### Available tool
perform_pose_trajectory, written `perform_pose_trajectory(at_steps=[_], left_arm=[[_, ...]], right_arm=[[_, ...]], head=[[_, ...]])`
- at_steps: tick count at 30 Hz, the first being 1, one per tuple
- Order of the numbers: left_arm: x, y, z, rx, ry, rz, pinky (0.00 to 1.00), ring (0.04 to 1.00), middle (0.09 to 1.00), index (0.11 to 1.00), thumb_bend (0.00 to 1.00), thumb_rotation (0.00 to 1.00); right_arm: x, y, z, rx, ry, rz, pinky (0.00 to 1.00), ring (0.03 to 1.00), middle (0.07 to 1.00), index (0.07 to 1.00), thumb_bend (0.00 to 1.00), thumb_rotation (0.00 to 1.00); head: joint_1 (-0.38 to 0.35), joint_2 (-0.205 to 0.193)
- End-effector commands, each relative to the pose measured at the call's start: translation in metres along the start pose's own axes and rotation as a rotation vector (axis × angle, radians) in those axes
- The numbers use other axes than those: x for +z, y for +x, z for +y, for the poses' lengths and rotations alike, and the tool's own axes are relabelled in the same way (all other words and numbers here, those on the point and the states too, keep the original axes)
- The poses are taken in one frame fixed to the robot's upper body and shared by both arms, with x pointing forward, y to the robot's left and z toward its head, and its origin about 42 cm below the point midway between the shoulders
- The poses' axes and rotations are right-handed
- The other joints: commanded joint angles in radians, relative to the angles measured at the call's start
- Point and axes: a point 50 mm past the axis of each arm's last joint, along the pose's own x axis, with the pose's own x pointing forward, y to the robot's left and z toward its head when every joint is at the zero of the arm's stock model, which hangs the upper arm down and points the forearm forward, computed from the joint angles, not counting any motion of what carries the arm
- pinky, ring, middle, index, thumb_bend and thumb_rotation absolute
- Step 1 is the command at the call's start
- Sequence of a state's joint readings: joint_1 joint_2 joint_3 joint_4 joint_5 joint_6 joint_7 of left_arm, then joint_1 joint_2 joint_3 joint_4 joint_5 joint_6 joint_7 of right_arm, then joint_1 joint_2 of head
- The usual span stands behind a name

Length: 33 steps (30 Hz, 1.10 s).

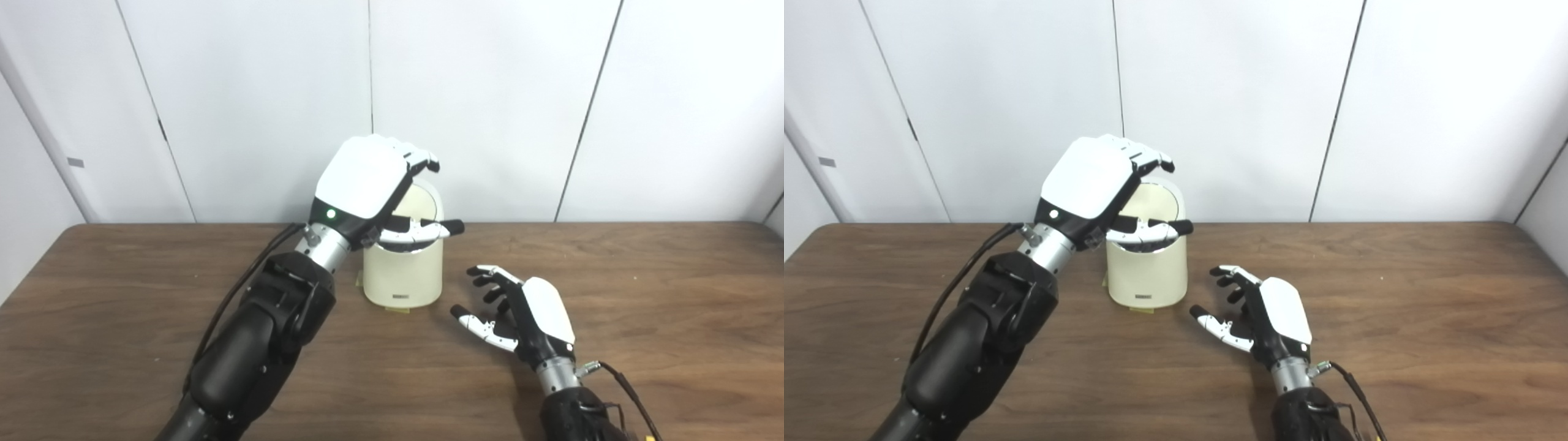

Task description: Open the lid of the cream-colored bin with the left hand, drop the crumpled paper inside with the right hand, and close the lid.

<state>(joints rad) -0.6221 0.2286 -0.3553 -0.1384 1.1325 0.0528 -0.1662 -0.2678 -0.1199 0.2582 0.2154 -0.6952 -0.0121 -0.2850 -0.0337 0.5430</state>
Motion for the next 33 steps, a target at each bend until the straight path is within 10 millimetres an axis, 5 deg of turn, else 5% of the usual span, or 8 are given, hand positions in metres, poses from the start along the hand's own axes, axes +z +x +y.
perform_pose_trajectory(at_steps=[1,6,9,12,16,28,33], left_arm=[[0.003,0.015,0.036,0.136,-0.003,-0.015,0.86,0.839,0.836,0.831,0.62,0.79],[-0.006,0.008,0.051,0.199,-0.096,0.018,0.81,0.86,0.859,0.863,0.61,0.8],[-0.018,-0.009,0.052,0.313,-0.265,0.042,0.56,0.677,0.724,0.73,0.56,0.71],[-0.03,-0.03,0.04,0.386,-0.444,0.087,0.45,0.572,0.644,0.665,0.43,0.56],[-0.042,-0.062,0.012,0.384,-0.582,0.155,0.52,0.65,0.682,0.676,0.22,0.47],[-0.044,-0.146,-0.064,0.3,-0.755,0.323,0.6,0.726,0.753,0.752,0.21,0.5],[-0.036,-0.177,-0.099,0.317,-0.806,0.395,0.56,0.683,0.722,0.718,0.21,0.39]], right_arm=[[-0.004,-0.006,0.009,0.016,0.011,0.008,0.43,0.567,0.698,0.738,0.38,0.56],[-0.004,-0.006,0.009,0.018,0.011,0.002,0.46,0.59,0.693,0.736,0.39,0.55],[-0.004,-0.006,0.009,0.015,0.012,-0.002,0.44,0.574,0.691,0.735,0.36,0.55],[-0.005,-0.006,0.009,0.006,0.011,-0.008,0.45,0.578,0.689,0.734,0.33,0.52],[-0.006,-0.008,0.009,0.007,0.014,-0.001,0.45,0.576,0.691,0.739,0.3,0.47],[-0.01,-0.016,0.005,-0.029,0.057,-0.022,0.52,0.645,0.705,0.713,0.26,0.26],[-0.008,-0.025,-0.001,-0.056,0.119,-0.023,0.48,0.613,0.691,0.697,0.28,0.23]], head=[[-0.001,0.001],[-0.002,0.001],[-0.004,0.002],[-0.003,-0.004],[-0.005,-0.014],[-0.026,-0.011],[-0.051,0.001]])
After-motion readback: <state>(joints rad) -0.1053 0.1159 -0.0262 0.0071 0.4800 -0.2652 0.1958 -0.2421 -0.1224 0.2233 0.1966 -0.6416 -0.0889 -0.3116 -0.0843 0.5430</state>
